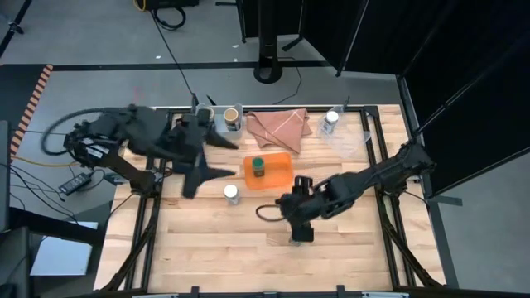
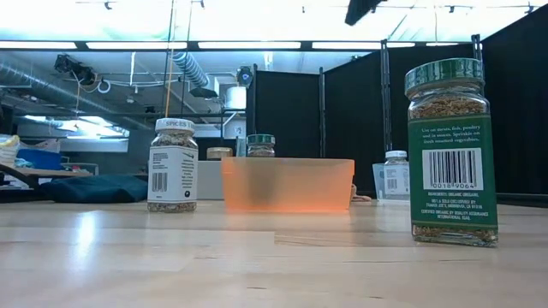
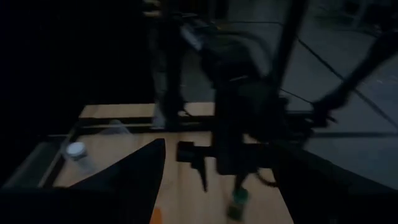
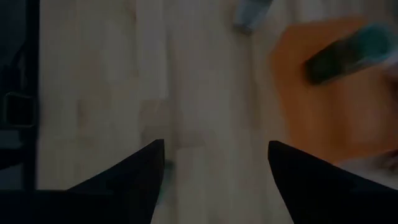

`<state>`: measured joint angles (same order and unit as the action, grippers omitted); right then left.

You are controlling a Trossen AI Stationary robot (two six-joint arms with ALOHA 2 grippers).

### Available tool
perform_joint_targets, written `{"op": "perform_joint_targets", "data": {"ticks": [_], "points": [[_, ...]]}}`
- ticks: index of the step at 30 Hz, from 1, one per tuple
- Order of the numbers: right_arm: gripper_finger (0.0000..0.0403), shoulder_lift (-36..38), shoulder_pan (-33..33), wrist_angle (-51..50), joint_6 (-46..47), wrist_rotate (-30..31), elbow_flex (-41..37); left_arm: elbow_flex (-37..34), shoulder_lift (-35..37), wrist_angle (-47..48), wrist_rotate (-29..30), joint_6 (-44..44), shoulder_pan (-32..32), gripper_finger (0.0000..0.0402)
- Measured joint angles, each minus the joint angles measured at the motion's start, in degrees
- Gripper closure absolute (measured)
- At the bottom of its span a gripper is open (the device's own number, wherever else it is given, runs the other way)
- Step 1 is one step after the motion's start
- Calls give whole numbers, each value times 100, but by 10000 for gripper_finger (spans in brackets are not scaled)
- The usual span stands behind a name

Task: Sort spices by type
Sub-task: Put the white seasoning bottle into the transparent bin

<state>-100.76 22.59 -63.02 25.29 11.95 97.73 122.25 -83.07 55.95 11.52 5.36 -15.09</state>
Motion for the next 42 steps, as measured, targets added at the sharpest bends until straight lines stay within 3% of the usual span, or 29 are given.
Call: {"op": "perform_joint_targets", "data": {"ticks": [7, 19, 22, 27, 36, 42], "points": [[108, -530, 220, -8, 740, -459, 0, 507, 15, 833, 46, 84, -721, 112], [105, -702, 497, -304, 1755, -455, 0, 815, 49, 1331, 276, 88, -1129, 112], [105, -732, 519, -307, 1797, -219, 0, 818, 69, 1490, 491, 61, -1128, 112], [105, -758, 263, 42, 1334, 347, 0, 815, 95, 1558, 776, -61, -1128, 112], [107, -996, -599, 2281, -1, 301, 0, 813, 262, 1560, 1171, -41, -1128, 112], [107, -1238, -949, 3046, -593, 304, 0, 813, 446, 1567, 1264, 110, -1128, 112]]}}
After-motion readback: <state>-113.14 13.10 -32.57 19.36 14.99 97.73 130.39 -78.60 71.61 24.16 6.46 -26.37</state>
